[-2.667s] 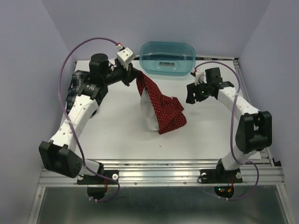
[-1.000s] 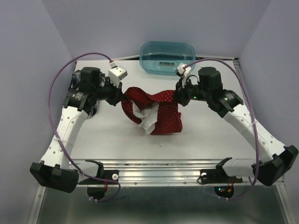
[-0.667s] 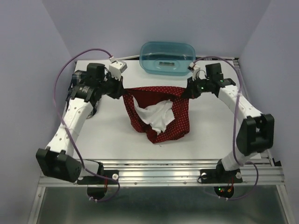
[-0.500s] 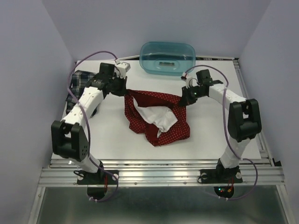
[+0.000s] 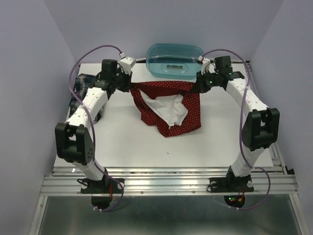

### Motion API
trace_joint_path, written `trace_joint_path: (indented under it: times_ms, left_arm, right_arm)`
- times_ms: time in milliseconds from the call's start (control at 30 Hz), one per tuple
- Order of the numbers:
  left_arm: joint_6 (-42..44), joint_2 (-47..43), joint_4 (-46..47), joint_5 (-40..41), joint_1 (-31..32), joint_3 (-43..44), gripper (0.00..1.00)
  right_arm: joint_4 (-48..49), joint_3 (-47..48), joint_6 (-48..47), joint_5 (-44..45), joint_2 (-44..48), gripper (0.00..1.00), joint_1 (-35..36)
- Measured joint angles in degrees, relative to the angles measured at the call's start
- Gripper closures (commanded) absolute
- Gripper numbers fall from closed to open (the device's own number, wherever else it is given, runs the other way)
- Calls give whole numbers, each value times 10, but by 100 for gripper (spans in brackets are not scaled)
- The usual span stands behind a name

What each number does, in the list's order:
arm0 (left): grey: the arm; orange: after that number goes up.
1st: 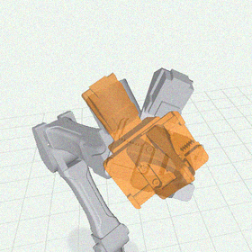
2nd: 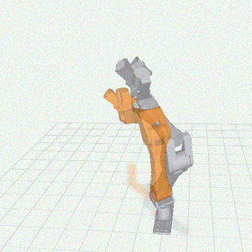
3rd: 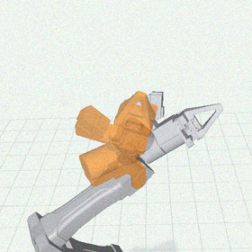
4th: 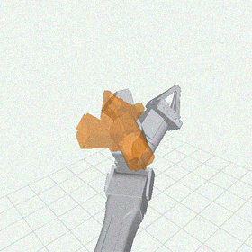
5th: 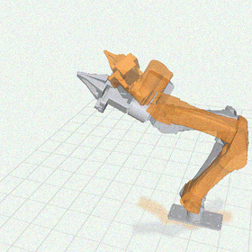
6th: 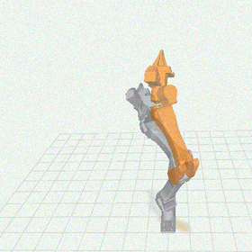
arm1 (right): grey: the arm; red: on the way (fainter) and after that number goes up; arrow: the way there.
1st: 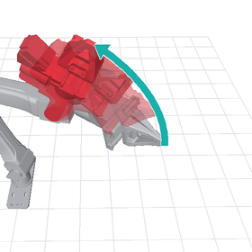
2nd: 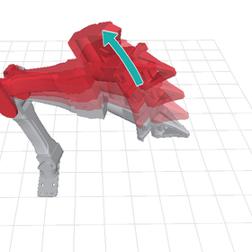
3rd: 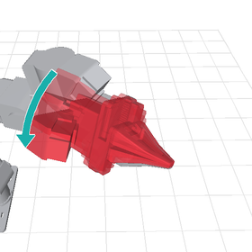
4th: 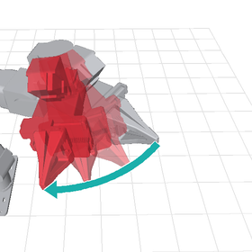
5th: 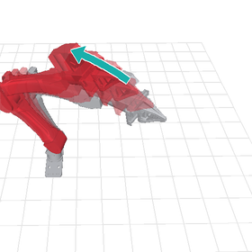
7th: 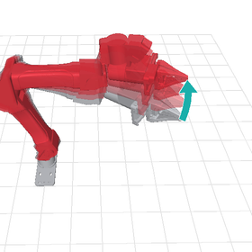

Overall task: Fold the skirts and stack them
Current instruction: Flatten the skirt out

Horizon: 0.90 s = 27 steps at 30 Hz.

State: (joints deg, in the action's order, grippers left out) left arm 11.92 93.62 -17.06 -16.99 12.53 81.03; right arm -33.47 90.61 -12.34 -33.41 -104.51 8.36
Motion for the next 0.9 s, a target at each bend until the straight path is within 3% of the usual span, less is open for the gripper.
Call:
trace_joint_path:
  times_ms: [133, 200, 267, 300, 333, 367, 400, 433, 467, 500, 567, 667, 767, 800, 900]
  left_arm:
    - [51, -71, -26, -86, -31, 0, 100]
    - [109, -121, -58, -137, -41, -10, 93]
    - [207, -189, -118, -187, -38, -53, 88]
    - [237, -210, -146, -196, -31, -72, 81]
    - [266, -228, -163, -199, -21, -95, 72]
    - [307, -248, -186, -198, -6, -137, 55]
    - [341, -263, -211, -193, 15, -178, 47]
    - [354, -271, -221, -189, 29, -203, 36]
    - [376, -272, -245, -181, 42, -234, 32]
    - [397, -267, -266, -172, 56, -260, 19]
    - [419, -262, -304, -156, 71, -287, 17]
    - [431, -273, -325, -142, 73, -268, 16]
    - [416, -268, -313, -146, 68, -209, 20]
    - [406, -262, -304, -149, 68, -189, 21]
    - [341, -212, -228, -154, 64, -128, 25]
  right_arm:
    - [-57, 4, -64, -40, 63, 99, -1]
    - [-101, 0, -108, -60, 101, 99, 0]
    - [-130, -37, -160, -73, 148, 90, 12]
    - [-148, -59, -179, -78, 170, 82, 19]
    - [-176, -96, -202, -79, 195, 42, 43]
    - [-192, -121, -216, -79, 206, 22, 58]
    - [-208, -162, -228, -78, 215, 0, 89]
    - [-219, -193, -238, -74, 219, 0, 118]
    - [-237, -226, -248, -73, 218, 0, 149]
    - [-256, -255, -257, -71, 213, 0, 185]
    - [-293, -267, -264, -68, 207, 0, 216]
    - [-322, -240, -262, -67, 207, 1, 200]
    - [-329, -172, -255, -85, 197, 8, 135]
    - [-326, -133, -245, -98, 184, 14, 97]
    - [-299, -54, -203, -121, 132, 25, 22]
